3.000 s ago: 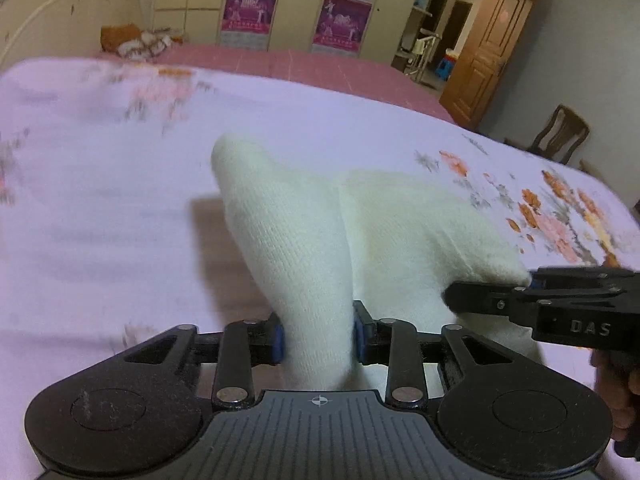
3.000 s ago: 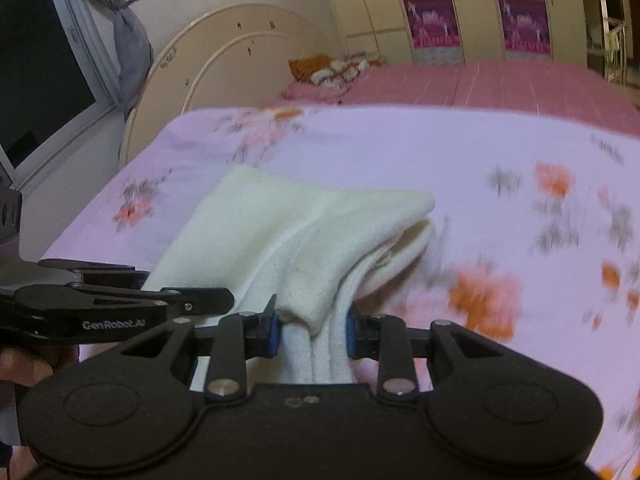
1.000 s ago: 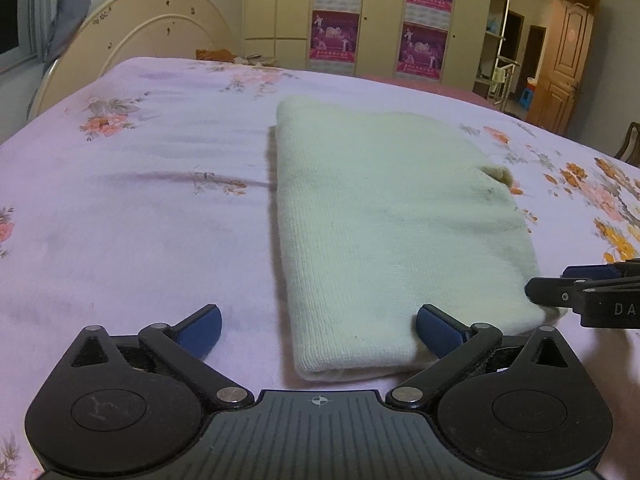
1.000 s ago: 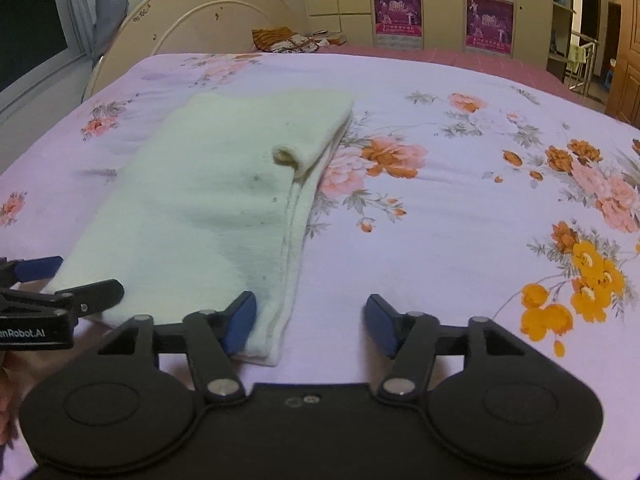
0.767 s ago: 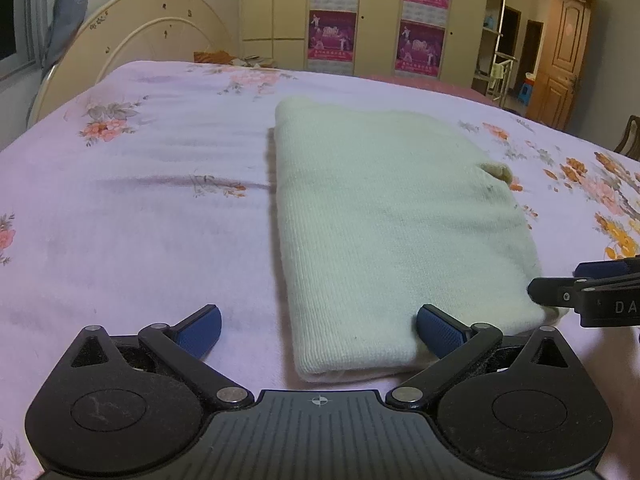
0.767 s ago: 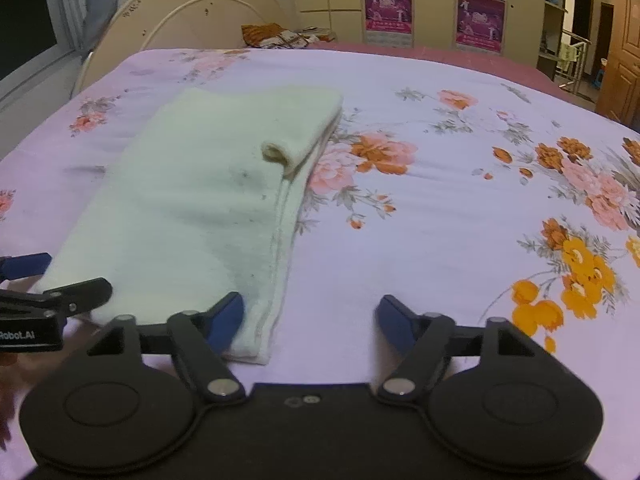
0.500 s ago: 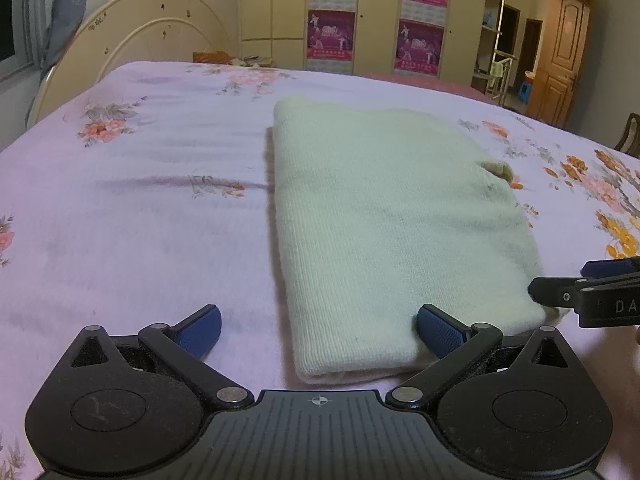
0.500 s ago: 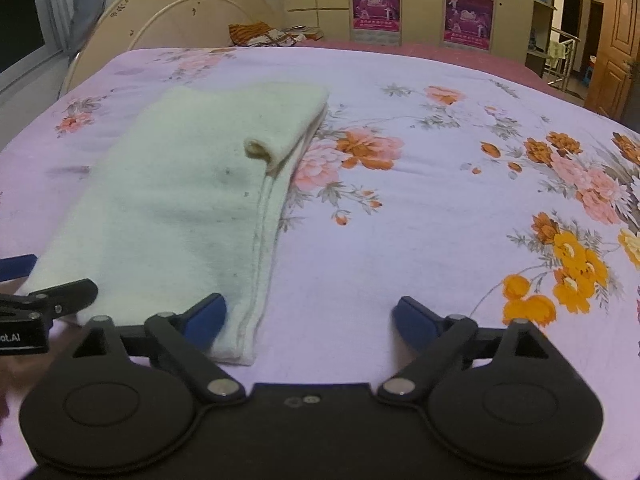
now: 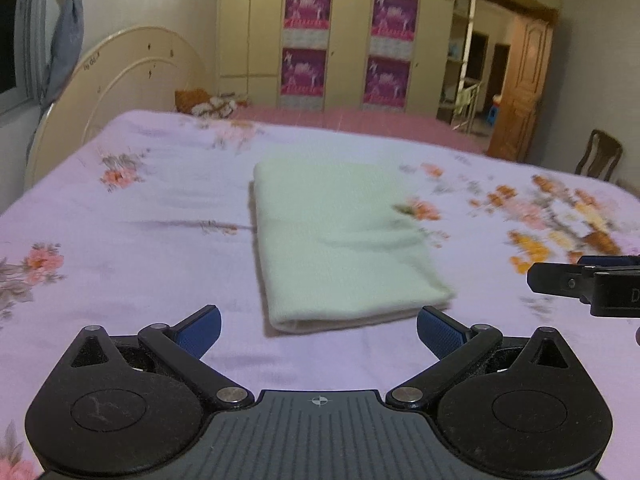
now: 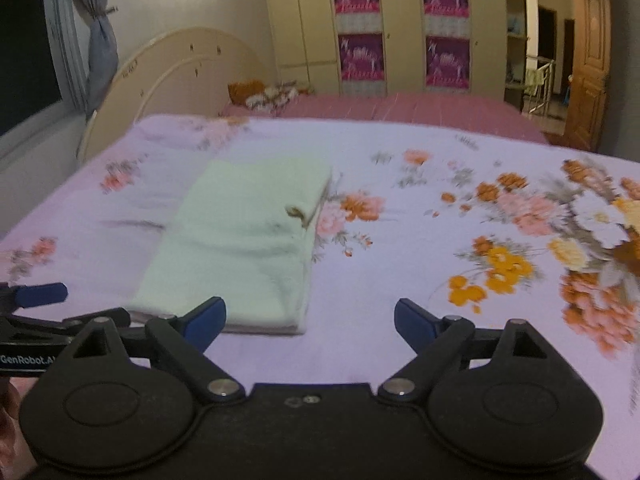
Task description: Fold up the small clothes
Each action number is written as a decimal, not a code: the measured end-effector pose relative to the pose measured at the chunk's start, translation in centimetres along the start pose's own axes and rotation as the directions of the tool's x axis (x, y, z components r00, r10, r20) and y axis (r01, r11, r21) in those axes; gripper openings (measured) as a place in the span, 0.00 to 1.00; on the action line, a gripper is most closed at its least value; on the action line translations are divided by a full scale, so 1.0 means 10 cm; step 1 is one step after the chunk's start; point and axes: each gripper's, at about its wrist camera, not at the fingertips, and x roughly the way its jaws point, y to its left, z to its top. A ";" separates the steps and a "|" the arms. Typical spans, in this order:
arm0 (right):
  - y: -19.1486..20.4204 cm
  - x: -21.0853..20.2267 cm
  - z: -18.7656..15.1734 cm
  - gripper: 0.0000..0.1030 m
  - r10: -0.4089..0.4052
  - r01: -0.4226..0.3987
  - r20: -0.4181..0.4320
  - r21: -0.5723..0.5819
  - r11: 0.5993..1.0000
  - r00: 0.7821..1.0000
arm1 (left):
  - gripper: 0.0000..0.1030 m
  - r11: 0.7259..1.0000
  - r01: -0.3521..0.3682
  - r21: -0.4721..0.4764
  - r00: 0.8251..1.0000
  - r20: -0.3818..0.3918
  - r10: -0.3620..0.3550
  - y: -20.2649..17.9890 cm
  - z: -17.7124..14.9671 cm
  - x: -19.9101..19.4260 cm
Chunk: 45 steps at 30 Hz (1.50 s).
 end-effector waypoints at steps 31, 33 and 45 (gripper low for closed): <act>0.40 -1.66 -0.41 0.88 -0.063 0.067 0.144 -0.020 0.998 0.988 | 1.00 0.997 0.005 -0.078 0.984 0.175 0.009 0.15 -0.18 -1.72; 0.39 -1.63 -0.40 0.88 -0.061 0.064 0.135 -0.019 0.998 0.989 | 1.00 0.997 0.002 -0.077 0.984 0.177 0.012 0.13 -0.17 -1.68; 0.26 -1.68 -0.36 0.88 -0.098 0.090 0.154 0.056 0.994 0.983 | 1.00 0.999 0.023 0.023 0.983 0.183 -0.027 -0.09 -0.01 -1.67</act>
